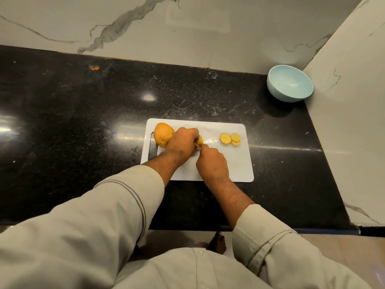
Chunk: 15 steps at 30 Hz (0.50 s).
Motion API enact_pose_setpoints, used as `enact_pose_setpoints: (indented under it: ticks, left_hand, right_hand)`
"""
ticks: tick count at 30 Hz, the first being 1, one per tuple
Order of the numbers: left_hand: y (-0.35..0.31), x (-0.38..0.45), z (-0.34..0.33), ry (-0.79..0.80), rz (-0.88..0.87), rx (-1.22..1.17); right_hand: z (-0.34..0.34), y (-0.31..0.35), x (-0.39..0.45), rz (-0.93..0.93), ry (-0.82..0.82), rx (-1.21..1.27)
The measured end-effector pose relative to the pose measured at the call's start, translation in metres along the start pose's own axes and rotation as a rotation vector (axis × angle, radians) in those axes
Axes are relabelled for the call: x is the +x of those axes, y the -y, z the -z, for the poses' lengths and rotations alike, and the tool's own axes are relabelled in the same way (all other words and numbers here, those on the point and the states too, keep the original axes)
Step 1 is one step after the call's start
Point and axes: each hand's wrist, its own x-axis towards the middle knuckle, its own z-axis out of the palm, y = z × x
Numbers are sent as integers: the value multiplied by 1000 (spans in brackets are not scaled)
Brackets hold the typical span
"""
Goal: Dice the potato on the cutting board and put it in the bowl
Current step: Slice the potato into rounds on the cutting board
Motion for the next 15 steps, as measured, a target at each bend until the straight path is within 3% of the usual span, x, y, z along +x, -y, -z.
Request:
enact_pose_setpoints:
  ticks: [15]
  left_hand:
    - [9, 3, 2, 46, -35, -106]
  right_hand:
    - [-8, 1, -18, -129, 41, -45]
